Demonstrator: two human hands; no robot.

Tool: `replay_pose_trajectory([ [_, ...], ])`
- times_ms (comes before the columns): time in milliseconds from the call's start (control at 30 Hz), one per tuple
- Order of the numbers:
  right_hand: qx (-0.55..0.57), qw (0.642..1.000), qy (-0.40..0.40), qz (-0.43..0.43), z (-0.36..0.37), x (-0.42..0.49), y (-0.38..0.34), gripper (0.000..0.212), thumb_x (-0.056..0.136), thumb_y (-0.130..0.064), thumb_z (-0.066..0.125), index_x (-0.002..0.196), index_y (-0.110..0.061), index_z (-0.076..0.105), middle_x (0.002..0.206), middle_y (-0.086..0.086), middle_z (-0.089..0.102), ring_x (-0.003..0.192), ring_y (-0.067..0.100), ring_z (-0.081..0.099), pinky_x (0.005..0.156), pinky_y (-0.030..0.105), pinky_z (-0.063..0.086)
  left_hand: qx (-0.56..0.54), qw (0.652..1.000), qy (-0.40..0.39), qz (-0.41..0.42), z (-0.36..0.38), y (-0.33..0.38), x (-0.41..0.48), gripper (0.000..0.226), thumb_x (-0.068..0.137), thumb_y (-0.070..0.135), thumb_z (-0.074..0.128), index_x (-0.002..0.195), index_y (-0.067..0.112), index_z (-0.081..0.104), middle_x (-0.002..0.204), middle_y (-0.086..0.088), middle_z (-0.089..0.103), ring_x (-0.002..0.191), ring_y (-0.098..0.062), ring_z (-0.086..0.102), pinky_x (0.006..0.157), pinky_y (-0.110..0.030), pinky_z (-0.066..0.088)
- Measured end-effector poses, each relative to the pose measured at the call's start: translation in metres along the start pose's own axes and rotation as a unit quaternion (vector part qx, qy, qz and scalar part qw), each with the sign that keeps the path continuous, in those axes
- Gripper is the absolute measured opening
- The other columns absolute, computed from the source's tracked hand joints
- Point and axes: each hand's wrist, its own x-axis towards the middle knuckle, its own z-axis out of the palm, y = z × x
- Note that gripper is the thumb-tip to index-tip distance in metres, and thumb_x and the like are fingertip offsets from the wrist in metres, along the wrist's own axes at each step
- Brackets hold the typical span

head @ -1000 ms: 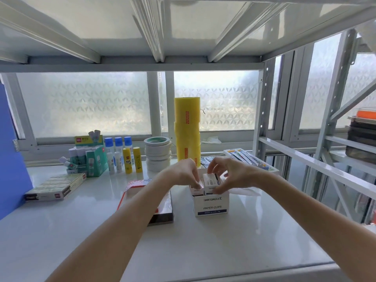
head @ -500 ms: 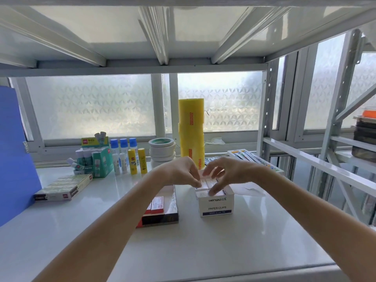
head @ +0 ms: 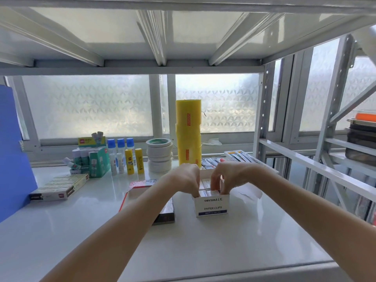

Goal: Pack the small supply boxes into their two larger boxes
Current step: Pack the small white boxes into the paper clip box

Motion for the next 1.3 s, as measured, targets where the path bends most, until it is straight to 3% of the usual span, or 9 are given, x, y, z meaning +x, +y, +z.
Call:
replay_pose_trajectory([
  [167,-0.003,0.998,0.063,-0.01,0.007,-0.004,0.004,0.028,0.07,-0.017,0.077,0.097,-0.019,0.076,0.103,0.001,0.073,0.096,0.019,0.063,0.084,0.033,0.053,-0.011,0.999,0.045,0.009,0.004,-0.006,-0.005,0.045,0.07,0.017,0.081,0.111,0.006,0.068,0.111,-0.007,0.066,0.103,-0.024,0.061,0.086,-0.031,0.052],
  [367,0.015,0.994,0.104,-0.022,0.013,-0.009,0.004,0.029,0.072,-0.014,0.076,0.101,-0.015,0.074,0.105,0.004,0.069,0.095,0.018,0.059,0.069,0.021,0.045,-0.007,1.0,0.029,0.004,0.007,-0.005,-0.004,0.033,0.075,0.015,0.076,0.107,0.005,0.072,0.113,-0.013,0.067,0.104,-0.026,0.061,0.09,-0.034,0.053],
  [533,0.031,0.991,0.126,-0.019,0.018,-0.01,0.008,0.036,0.073,-0.019,0.078,0.108,-0.017,0.071,0.114,0.0,0.066,0.112,0.017,0.052,0.084,0.027,0.044,-0.004,0.999,0.037,0.001,0.009,-0.004,-0.005,0.032,0.078,0.013,0.074,0.109,0.005,0.071,0.114,-0.013,0.062,0.107,-0.026,0.057,0.088,-0.031,0.049],
  [633,0.036,0.991,0.123,-0.022,0.019,-0.01,0.008,0.031,0.073,-0.017,0.077,0.104,-0.014,0.073,0.103,0.001,0.068,0.1,0.017,0.057,0.077,0.025,0.044,0.003,0.999,0.037,0.001,0.011,-0.006,-0.005,0.031,0.078,0.013,0.072,0.108,0.007,0.072,0.113,-0.013,0.059,0.107,-0.027,0.055,0.085,-0.03,0.049],
  [833,0.043,0.99,0.13,-0.019,0.02,-0.01,0.008,0.029,0.073,-0.018,0.076,0.102,-0.015,0.074,0.107,0.004,0.071,0.101,0.019,0.061,0.092,0.033,0.048,-0.006,1.0,0.025,-0.004,0.011,-0.005,-0.007,0.027,0.08,0.017,0.07,0.105,0.006,0.072,0.116,-0.014,0.06,0.11,-0.027,0.053,0.082,-0.029,0.045],
  [967,0.103,0.981,0.165,-0.027,0.019,-0.019,0.017,0.04,0.08,-0.039,0.071,0.113,-0.016,0.068,0.117,0.005,0.066,0.101,0.019,0.061,0.085,0.032,0.047,-0.099,0.995,-0.002,0.029,0.001,-0.012,-0.017,0.045,0.086,0.029,0.067,0.124,0.006,0.063,0.138,-0.009,0.057,0.128,-0.022,0.049,0.109,-0.034,0.038],
  [1033,0.129,0.972,0.196,-0.004,0.021,-0.025,0.023,0.046,0.082,-0.04,0.068,0.119,-0.013,0.063,0.123,0.006,0.063,0.109,0.021,0.061,0.089,0.032,0.047,-0.114,0.993,0.006,0.031,0.0,-0.017,-0.022,0.046,0.089,0.028,0.063,0.129,0.006,0.06,0.141,-0.008,0.054,0.131,-0.021,0.048,0.111,-0.034,0.035],
  [1200,0.133,0.971,0.196,0.008,0.033,-0.032,0.021,0.024,0.082,-0.027,0.07,0.102,-0.015,0.07,0.09,-0.011,0.062,0.091,0.016,0.064,0.082,0.026,0.047,-0.124,0.992,-0.011,0.006,0.008,-0.026,-0.023,0.025,0.09,0.021,0.055,0.095,0.003,0.073,0.125,-0.006,0.064,0.112,-0.019,0.059,0.106,-0.04,0.044],
  [1300,0.135,0.966,0.222,0.012,0.039,-0.031,0.016,0.02,0.082,-0.021,0.065,0.099,-0.012,0.072,0.094,-0.007,0.066,0.084,0.012,0.064,0.08,0.025,0.048,-0.133,0.991,-0.002,0.005,0.009,-0.028,-0.023,0.028,0.089,0.016,0.053,0.095,-0.003,0.073,0.131,-0.007,0.062,0.115,-0.019,0.059,0.106,-0.04,0.045],
])
